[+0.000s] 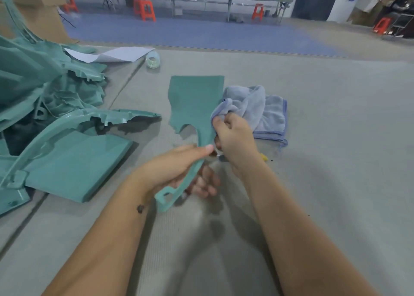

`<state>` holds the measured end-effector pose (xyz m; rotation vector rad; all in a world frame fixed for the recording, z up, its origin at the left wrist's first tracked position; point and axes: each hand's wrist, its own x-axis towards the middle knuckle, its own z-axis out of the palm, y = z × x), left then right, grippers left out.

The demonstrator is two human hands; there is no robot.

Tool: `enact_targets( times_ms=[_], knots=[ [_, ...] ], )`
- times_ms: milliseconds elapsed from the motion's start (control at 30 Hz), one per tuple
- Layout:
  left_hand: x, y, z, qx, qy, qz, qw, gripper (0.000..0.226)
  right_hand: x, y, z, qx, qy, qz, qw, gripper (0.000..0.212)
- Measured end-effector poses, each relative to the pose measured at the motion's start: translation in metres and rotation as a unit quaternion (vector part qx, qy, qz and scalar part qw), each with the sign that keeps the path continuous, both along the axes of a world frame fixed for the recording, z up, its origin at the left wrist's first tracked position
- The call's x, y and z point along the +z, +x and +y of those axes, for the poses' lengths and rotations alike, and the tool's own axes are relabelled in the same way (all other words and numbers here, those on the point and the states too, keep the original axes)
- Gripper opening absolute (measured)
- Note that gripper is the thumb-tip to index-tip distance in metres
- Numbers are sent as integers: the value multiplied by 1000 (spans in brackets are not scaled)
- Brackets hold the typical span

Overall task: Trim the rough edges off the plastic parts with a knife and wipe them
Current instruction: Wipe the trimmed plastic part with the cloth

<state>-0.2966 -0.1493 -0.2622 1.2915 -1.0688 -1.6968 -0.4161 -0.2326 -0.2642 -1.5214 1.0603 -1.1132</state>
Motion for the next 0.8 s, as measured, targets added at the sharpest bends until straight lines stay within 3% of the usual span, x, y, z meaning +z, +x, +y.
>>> enact_targets(
  times_ms=[67, 200, 267, 367, 467, 633, 800],
  knots=[
    [-3, -10, -6, 68, -52, 32, 996, 9, 2, 5, 5, -15, -23, 15, 1000, 22],
    [-4, -12, -11, 134, -51, 63, 988, 18, 13, -4, 7, -160, -150, -31, 975, 26],
    [-4, -10, -11, 167, -20, 83, 982, 13, 17, -11, 7, -206, -254, 25, 945, 12],
    [-4, -11, -14, 188, -30, 65, 979, 12, 17, -8, 14, -64, -347, 130, 926, 15],
    [-5, -15, -15, 176, -53, -29, 983, 27, 2, 5, 15, 112, -345, 262, 894, 18],
    [-12, -20, -19, 150, -32, -119, 981, 25, -9, 16, -14, 83, -243, 356, 899, 18],
    [-9, -12, -22, 154, 6, -54, 986, 22, -6, 43, -35, 93, -268, 462, 840, 12]
  ],
)
